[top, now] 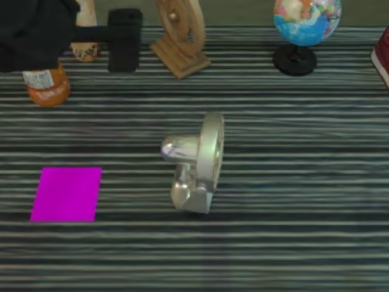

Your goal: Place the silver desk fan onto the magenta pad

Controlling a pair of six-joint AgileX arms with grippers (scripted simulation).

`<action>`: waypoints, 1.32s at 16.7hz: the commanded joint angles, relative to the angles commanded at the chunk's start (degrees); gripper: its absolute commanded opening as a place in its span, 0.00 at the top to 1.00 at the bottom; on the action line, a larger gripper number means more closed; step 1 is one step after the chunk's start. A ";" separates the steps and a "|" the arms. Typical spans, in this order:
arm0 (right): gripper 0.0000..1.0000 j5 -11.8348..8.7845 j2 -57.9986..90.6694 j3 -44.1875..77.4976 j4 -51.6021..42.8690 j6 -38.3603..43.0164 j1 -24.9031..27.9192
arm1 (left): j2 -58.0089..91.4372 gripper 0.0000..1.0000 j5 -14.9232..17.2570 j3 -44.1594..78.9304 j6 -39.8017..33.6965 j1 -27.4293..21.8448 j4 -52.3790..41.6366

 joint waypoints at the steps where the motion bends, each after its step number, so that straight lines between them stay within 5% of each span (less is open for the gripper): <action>1: 0.00 0.00 0.00 0.00 0.00 0.00 0.00 | 5.30 0.00 0.01 5.93 -1.30 -1.60 -3.75; 11: 0.00 0.00 0.00 0.00 0.00 0.00 0.00 | 46.64 0.00 -0.16 50.31 -11.63 -13.39 -31.64; 22: 0.00 0.00 0.00 0.00 0.00 0.00 0.00 | 51.76 0.00 -0.24 54.74 -12.84 -14.51 -34.09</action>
